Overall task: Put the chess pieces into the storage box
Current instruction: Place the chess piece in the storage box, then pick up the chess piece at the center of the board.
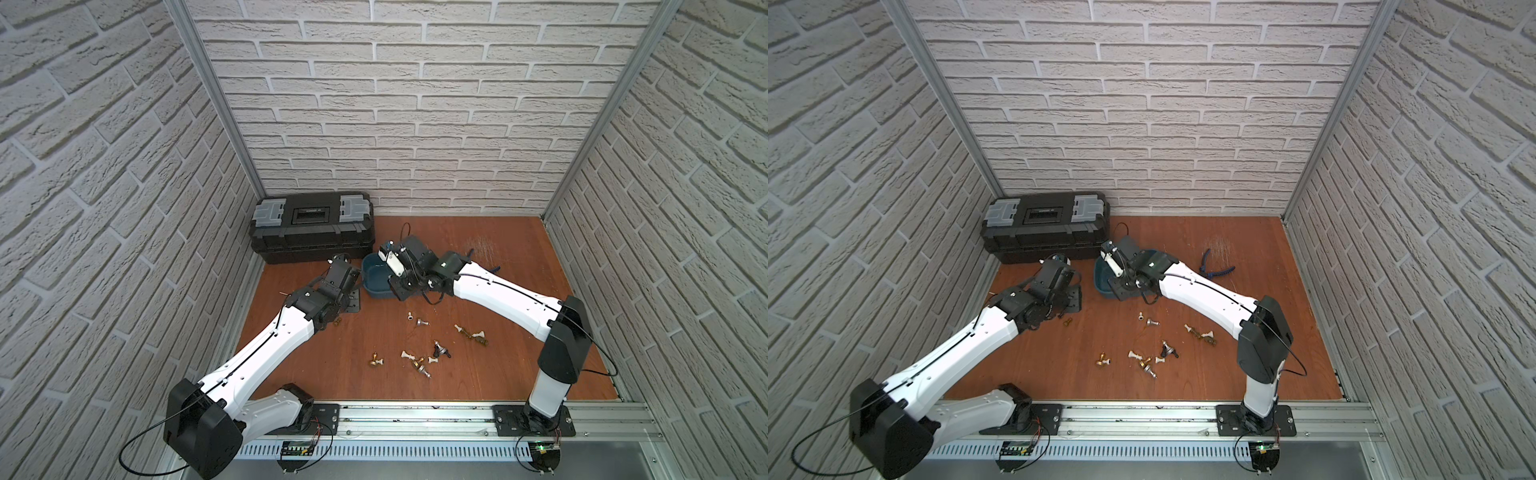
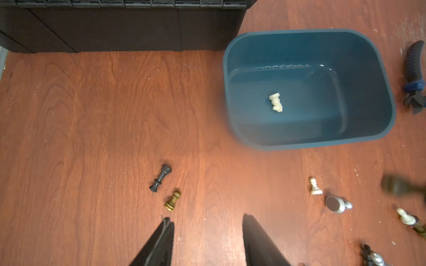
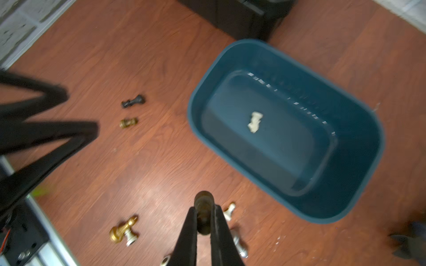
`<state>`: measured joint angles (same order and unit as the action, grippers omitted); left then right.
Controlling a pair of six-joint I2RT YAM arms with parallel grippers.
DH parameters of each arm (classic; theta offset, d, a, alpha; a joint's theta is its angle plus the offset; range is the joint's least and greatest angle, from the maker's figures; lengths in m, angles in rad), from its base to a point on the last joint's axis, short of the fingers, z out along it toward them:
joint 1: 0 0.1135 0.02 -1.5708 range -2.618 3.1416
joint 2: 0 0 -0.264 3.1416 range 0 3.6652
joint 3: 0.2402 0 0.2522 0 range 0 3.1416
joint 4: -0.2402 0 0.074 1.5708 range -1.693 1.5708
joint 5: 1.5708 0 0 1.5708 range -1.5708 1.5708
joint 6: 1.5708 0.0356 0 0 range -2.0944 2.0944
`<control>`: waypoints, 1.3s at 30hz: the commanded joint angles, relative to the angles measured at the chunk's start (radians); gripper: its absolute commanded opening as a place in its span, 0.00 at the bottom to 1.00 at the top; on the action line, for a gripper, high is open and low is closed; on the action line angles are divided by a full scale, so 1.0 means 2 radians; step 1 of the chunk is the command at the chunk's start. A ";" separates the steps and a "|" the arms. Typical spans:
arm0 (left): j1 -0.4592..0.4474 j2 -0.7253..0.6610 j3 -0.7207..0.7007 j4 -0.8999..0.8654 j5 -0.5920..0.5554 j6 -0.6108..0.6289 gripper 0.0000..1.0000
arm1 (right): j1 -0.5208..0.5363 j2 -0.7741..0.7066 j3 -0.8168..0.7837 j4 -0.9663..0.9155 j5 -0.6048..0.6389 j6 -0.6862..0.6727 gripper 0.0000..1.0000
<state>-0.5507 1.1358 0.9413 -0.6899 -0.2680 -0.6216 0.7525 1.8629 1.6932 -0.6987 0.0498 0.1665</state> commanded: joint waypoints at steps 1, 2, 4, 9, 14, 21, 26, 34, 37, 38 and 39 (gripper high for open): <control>0.002 -0.002 0.013 -0.006 -0.006 0.008 0.53 | -0.036 0.072 0.047 -0.016 -0.006 -0.008 0.08; 0.002 -0.002 0.013 -0.007 -0.006 0.008 0.53 | -0.044 0.088 0.060 -0.015 -0.010 -0.007 0.08; 0.002 -0.002 0.012 -0.007 -0.003 0.009 0.53 | -0.058 0.121 0.088 -0.020 -0.017 -0.006 0.08; 0.001 0.004 0.008 -0.004 0.006 0.007 0.53 | -0.075 0.170 0.126 -0.030 -0.013 -0.013 0.11; 0.000 0.013 0.007 0.002 0.014 0.009 0.53 | -0.078 0.161 0.126 -0.036 -0.014 -0.016 0.23; -0.043 0.039 0.030 0.021 0.016 0.066 0.53 | -0.078 0.048 0.043 -0.012 -0.031 -0.002 0.39; -0.148 0.091 0.067 0.042 0.012 0.180 0.55 | -0.079 -0.084 -0.089 0.035 -0.032 0.014 0.42; -0.268 0.248 0.133 -0.011 0.016 0.181 0.55 | -0.079 -0.261 -0.303 0.098 -0.060 0.069 0.42; -0.294 0.269 0.124 0.029 0.014 0.177 0.55 | -0.080 -0.310 -0.362 0.121 -0.053 0.088 0.42; -0.295 0.274 0.125 0.038 0.018 0.173 0.54 | -0.079 -0.322 -0.372 0.124 -0.051 0.090 0.41; -0.295 0.277 0.126 0.049 0.020 0.170 0.54 | -0.080 -0.333 -0.380 0.124 -0.046 0.092 0.41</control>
<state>-1.1240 1.6859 1.1828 -0.6659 -0.2375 -0.2691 0.5808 1.2652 0.9607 -0.5575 -0.0216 0.2985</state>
